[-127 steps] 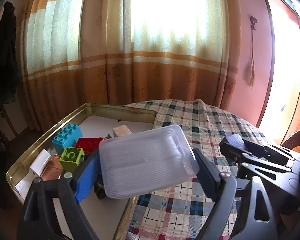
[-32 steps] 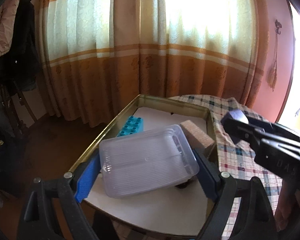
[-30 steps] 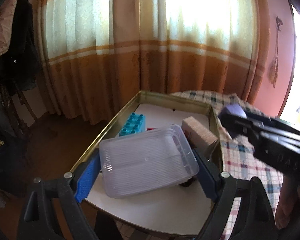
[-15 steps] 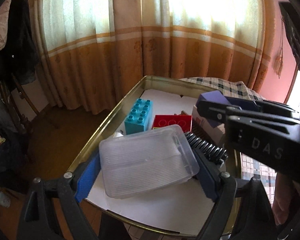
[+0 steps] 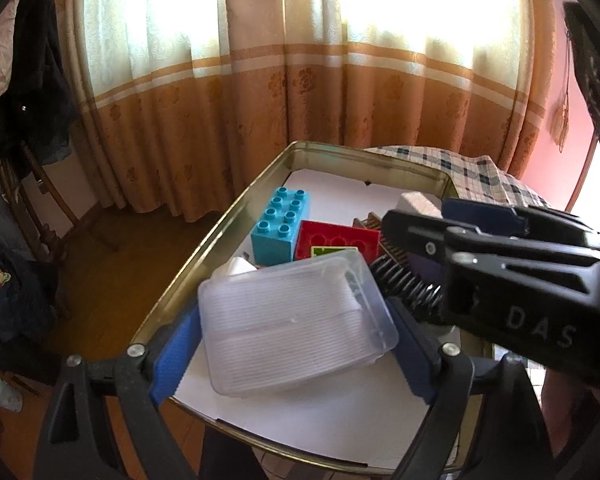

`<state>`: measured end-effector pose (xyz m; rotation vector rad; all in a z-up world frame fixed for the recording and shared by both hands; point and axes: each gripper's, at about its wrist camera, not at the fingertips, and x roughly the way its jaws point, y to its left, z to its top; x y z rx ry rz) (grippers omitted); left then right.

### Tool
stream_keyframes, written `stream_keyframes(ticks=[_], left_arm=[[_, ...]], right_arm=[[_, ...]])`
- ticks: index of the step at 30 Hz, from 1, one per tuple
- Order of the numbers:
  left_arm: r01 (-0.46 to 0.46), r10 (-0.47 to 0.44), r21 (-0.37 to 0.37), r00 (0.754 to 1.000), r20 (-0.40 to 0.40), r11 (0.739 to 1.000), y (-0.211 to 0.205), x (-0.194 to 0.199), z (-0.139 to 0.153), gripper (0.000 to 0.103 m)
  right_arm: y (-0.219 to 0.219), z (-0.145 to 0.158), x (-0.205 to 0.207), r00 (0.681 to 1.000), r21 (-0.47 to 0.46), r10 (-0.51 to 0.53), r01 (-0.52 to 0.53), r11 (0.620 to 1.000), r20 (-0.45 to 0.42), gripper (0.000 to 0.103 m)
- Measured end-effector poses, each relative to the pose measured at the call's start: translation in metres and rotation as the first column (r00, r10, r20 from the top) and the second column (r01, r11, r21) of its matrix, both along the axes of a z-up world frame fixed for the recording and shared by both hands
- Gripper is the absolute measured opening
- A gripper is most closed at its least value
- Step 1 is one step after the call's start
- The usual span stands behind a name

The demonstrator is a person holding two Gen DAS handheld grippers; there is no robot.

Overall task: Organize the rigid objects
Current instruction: 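Open both tools to release the purple cube and clear box into the tray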

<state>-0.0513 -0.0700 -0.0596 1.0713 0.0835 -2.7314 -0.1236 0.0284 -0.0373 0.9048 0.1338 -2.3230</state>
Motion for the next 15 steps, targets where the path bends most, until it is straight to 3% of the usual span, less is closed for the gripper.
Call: stream_keyframes(ticks=[2,6,8,15], left_arm=[[0.0,0.0,-0.001,1.0,0.0,1.0,-0.001,0.001,0.0,0.089],[-0.005,0.005,-0.016,1.0,-0.005,1.0,0.001,0.004,0.003,0.095],[-0.015,0.014,-0.031,1.0,-0.017,0.999,0.001,0.007,0.007,0.103],[-0.037,0.036,-0.033,0.999,-0.028,0.999,-0.006,0.014,0.02,0.103]], right_arm=[[0.002,0.003,0.004,1.0,0.001,-0.009,0.009,1.0,-0.014,0.059],[0.01,0.01,0.014,0.999,-0.023,-0.027,0.027,0.999,-0.038,0.075],[0.014,0.014,0.019,0.998,-0.028,-0.031,0.03,0.999,-0.051,0.075],[0.032,0.032,0.033,0.994,-0.083,-0.063,0.056,0.995,-0.087,0.076]])
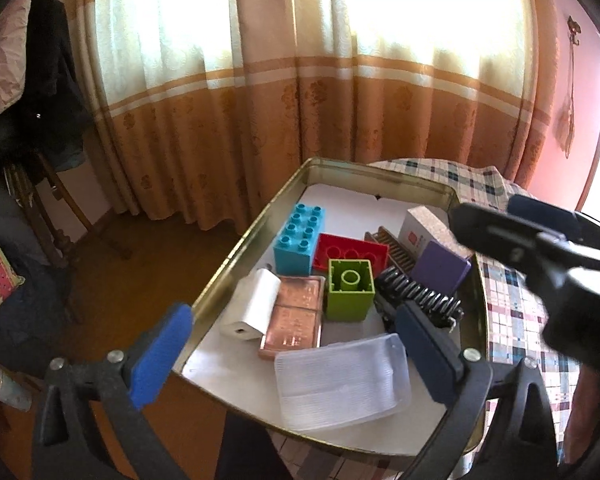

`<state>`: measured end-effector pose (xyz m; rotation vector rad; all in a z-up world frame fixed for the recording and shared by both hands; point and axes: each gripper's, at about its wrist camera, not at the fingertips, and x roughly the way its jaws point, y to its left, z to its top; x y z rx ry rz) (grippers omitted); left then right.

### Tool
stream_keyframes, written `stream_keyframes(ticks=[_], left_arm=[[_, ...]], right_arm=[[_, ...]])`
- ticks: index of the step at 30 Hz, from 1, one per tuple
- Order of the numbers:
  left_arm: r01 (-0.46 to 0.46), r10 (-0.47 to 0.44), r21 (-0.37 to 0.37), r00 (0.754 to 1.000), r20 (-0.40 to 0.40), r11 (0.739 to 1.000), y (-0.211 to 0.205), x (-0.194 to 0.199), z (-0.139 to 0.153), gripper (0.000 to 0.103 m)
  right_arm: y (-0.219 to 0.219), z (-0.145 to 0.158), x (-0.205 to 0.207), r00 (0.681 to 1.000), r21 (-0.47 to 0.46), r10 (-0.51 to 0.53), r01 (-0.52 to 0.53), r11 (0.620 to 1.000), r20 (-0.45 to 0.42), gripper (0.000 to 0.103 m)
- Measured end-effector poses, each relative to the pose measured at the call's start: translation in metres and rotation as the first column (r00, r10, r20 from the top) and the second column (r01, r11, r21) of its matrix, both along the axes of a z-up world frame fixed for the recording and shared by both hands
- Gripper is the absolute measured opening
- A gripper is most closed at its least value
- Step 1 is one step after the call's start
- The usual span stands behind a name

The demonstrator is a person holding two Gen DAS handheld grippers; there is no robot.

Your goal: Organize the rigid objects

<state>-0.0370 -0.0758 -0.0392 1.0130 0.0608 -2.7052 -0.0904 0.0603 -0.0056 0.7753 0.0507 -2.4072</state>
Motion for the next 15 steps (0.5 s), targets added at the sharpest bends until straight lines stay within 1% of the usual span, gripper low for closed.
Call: stream_keyframes(ticks=[3,7,15], left_arm=[[0.001,-0.001,0.007,1.0,-0.01,1.0,-0.003,0.003,0.007,0.103],[-0.007,0.008,0.023,0.999,-0.032,1.0,-0.008,0.006,0.015,0.103],[-0.061,0.063,0.06,0.998,-0.022,0.996,-0.026,0.005,0.016,0.103]], right_arm=[[0.004,0.004,0.003,1.0,-0.005,-0.014,0.014,1.0,0.001,0.079],[0.007,0.005,0.005,1.0,-0.001,-0.022,0.022,1.0,-0.003,0.08],[0.002,0.01,0.008,1.0,0.003,-0.017,0.017,1.0,-0.017,0.08]])
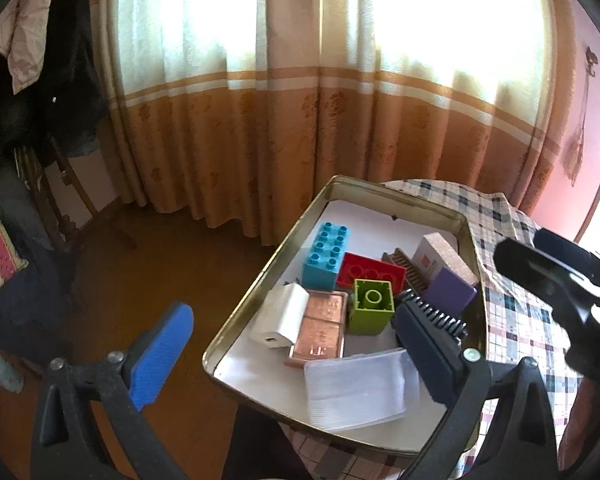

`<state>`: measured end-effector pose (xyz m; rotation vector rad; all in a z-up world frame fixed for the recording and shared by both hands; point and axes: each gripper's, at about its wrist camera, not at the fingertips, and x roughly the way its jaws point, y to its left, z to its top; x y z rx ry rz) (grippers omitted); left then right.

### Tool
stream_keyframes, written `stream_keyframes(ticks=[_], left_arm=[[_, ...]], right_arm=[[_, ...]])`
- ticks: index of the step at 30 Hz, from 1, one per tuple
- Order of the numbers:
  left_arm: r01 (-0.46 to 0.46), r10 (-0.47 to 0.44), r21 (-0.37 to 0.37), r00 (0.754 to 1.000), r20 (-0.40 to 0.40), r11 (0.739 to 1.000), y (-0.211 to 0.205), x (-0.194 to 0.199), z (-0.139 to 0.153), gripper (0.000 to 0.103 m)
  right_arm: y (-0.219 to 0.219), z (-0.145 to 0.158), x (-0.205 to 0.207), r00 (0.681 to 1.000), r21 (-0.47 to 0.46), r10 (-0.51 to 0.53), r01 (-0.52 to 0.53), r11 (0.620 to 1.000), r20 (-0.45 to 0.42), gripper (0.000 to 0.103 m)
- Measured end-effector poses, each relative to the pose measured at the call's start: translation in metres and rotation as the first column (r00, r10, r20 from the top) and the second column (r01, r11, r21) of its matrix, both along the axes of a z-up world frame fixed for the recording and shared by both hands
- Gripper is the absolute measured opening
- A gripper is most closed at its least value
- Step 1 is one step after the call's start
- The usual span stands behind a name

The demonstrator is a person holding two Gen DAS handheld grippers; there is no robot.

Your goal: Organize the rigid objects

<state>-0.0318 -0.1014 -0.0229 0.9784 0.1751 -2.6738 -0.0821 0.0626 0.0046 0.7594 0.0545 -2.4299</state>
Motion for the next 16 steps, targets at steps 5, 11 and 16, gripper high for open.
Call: stream_keyframes(ticks=[5,11,16], left_arm=[[-0.003,0.003,-0.02,1.0,0.0,1.0,0.002,0.0015,-0.0016,0.103],[-0.014,0.014,-0.05,1.0,0.008,0.999,0.0028,0.0009,-0.006,0.103],[-0.013,0.013,-0.051,1.0,0.005,0.999,0.0019,0.0012,-0.0063,0.103]], right_arm=[[-0.0034,-0.0035,0.0024,1.0,0.008,0.01,-0.01,1.0,0.003,0.08],[-0.0045,-0.0079,0.004,1.0,0.008,0.015,-0.015,1.0,0.012,0.08],[-0.0029,-0.0099,0.004,1.0,0.004,0.011,-0.011,1.0,0.02,0.08]])
